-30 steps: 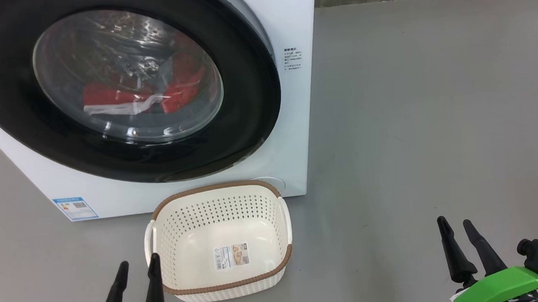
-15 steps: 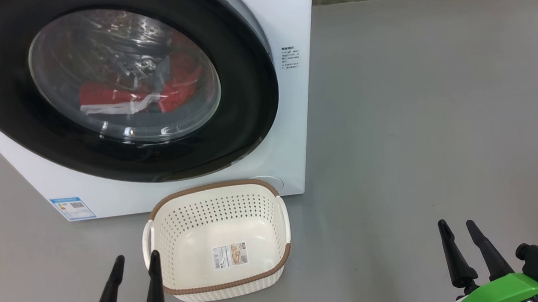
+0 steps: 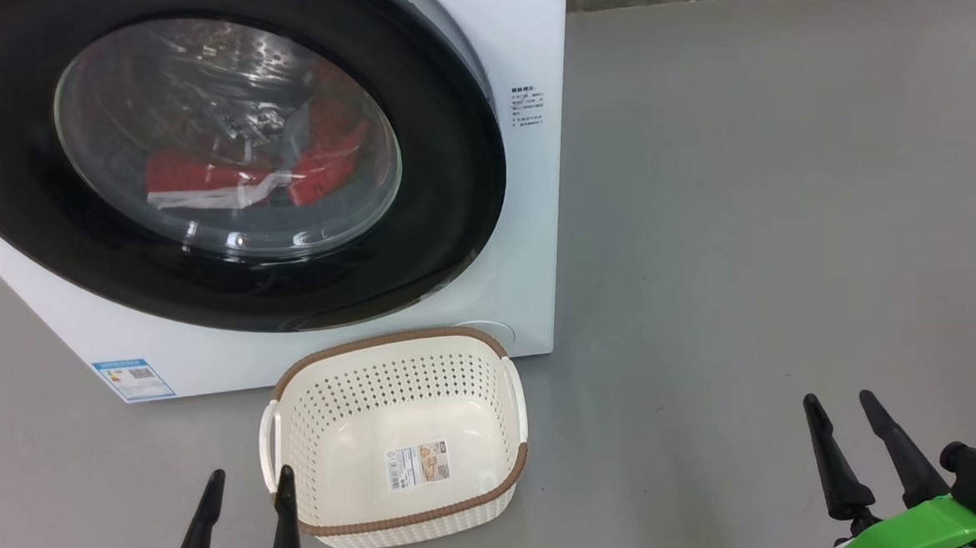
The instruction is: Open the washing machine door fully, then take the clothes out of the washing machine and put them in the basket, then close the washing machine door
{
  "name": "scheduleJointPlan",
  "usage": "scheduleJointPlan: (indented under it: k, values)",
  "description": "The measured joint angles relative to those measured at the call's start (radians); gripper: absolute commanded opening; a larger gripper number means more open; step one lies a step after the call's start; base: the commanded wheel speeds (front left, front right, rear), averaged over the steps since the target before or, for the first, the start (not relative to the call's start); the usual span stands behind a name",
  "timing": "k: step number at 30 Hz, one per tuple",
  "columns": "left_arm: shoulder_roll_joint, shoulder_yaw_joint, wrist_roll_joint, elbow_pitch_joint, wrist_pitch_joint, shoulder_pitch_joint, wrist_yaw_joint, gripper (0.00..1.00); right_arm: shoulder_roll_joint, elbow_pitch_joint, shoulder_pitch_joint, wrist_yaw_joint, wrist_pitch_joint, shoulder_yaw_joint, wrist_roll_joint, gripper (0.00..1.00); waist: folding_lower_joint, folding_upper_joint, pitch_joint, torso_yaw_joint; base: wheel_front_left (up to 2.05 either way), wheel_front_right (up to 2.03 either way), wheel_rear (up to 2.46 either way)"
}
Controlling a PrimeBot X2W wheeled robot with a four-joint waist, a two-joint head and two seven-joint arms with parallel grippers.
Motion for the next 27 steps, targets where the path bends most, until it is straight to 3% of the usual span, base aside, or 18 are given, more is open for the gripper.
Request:
scheduleJointPlan:
  k: [26, 27]
  values:
    - [0.001, 0.025, -0.020, 0.022, -0.008, 0.000, -0.012, 1.00, 0.014, -0.025, 0.019, 0.000, -0.009, -0.050, -0.020, 1.00, 0.0000, 0.0000, 0.001, -0.016, 0.00, 0.00, 0.00]
    - [0.002, 0.025, -0.020, 0.022, -0.008, 0.000, -0.012, 1.00, 0.019, -0.028, 0.019, 0.000, -0.009, -0.049, -0.013, 0.39, 0.0000, 0.0000, 0.002, -0.016, 0.00, 0.00, 0.00]
